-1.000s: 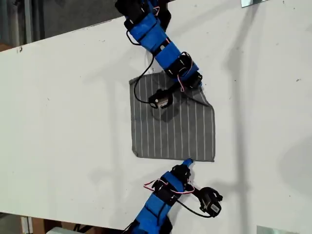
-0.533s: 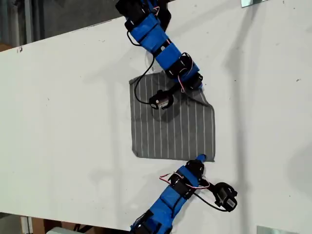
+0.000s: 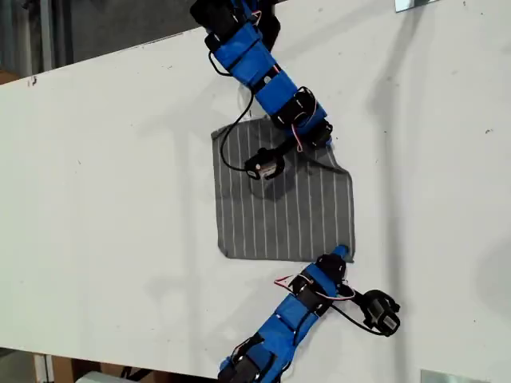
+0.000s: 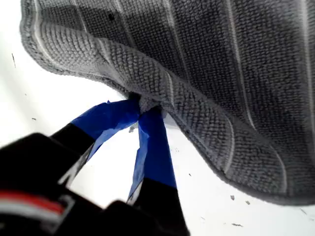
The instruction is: Grasp corners of a square towel and fold twice.
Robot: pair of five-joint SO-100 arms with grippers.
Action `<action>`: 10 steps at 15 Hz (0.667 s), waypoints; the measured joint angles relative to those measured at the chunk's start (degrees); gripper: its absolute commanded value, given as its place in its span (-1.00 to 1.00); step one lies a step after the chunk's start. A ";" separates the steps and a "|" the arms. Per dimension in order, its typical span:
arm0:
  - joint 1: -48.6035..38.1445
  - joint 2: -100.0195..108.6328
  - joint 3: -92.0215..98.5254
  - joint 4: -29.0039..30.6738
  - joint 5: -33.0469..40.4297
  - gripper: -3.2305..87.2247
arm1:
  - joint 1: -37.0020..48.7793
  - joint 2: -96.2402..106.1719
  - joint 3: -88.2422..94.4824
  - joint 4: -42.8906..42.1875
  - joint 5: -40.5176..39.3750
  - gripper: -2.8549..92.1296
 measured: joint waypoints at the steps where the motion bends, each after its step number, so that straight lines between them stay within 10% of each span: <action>1: 0.09 -1.32 -1.67 0.09 0.44 -0.46 | 0.00 -0.09 -0.09 0.00 0.00 -0.94; 5: 0.18 -4.57 -6.42 0.26 2.29 -0.94 | 0.00 -0.35 -0.35 0.09 0.00 -0.94; 10: -0.70 -5.45 -8.79 3.08 2.55 -0.94 | 0.00 -0.62 -0.97 0.88 -0.53 -0.94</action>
